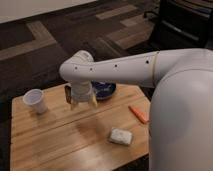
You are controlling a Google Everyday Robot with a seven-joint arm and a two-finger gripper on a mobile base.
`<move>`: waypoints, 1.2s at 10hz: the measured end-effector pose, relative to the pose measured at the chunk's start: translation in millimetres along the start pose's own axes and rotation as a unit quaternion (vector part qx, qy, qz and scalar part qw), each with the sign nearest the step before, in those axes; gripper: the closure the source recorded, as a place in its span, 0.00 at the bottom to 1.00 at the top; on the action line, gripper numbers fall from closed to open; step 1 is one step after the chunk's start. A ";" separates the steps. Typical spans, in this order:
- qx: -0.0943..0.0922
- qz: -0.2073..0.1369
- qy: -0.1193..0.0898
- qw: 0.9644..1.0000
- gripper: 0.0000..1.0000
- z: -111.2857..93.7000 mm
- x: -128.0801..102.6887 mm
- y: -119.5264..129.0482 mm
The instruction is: Push the ceramic bowl across the table
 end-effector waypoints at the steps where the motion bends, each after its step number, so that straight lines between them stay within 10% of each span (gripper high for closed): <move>1: 0.000 0.000 0.000 1.000 0.35 0.0 0.0 0.0; 12: 0.003 0.017 -0.002 1.000 0.35 4.9 -12.4 -21.3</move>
